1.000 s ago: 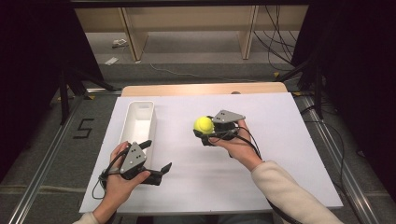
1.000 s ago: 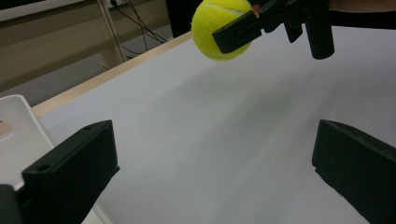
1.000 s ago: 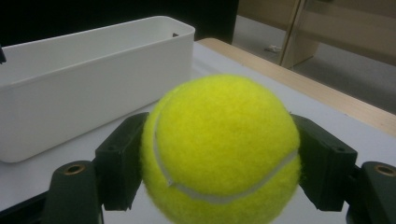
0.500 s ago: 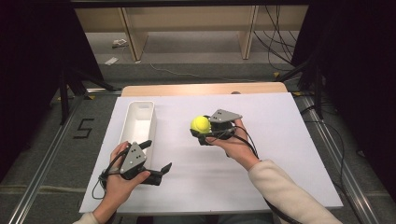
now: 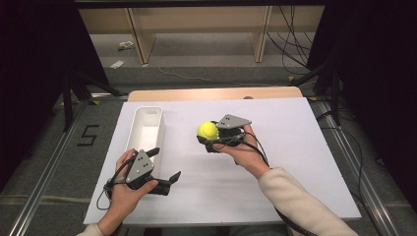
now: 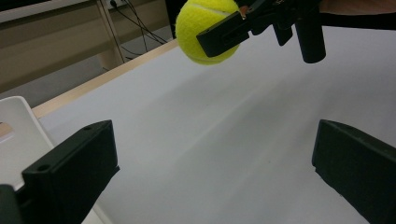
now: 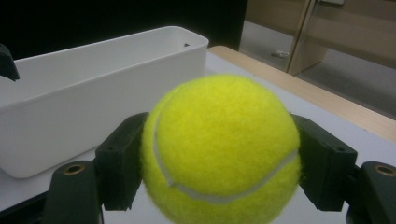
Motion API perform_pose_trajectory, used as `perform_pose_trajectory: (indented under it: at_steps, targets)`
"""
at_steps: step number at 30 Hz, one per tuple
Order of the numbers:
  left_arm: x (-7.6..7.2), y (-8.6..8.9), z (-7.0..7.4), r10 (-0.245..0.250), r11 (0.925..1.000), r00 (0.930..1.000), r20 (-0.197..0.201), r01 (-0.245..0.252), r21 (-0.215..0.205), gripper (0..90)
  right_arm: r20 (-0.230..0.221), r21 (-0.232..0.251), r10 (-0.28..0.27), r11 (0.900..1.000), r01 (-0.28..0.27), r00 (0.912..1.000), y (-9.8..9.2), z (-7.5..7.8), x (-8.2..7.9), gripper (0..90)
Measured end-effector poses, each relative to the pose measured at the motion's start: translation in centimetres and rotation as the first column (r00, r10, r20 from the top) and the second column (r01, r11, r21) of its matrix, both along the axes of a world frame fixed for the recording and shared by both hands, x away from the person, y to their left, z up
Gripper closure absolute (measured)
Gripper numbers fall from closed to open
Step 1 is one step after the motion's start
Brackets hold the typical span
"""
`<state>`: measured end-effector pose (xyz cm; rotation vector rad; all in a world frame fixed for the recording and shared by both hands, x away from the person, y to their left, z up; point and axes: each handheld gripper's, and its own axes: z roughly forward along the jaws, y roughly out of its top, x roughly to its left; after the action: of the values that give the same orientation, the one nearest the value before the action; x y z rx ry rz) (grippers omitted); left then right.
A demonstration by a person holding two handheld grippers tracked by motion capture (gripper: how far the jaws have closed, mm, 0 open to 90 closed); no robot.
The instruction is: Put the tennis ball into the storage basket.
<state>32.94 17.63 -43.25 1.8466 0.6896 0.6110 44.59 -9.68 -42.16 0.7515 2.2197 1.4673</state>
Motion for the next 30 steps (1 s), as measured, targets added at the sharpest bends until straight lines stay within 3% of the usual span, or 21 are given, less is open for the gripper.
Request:
perform_pose_trajectory:
  at_steps: [30]
  targets:
    - [0.0,0.0,0.1,-0.002,1.0000,1.0000,0.006,0.002,-0.001,0.0,0.006,0.014,0.015,1.000,-0.015,0.9999,1.3,0.5,0.3,27.1]
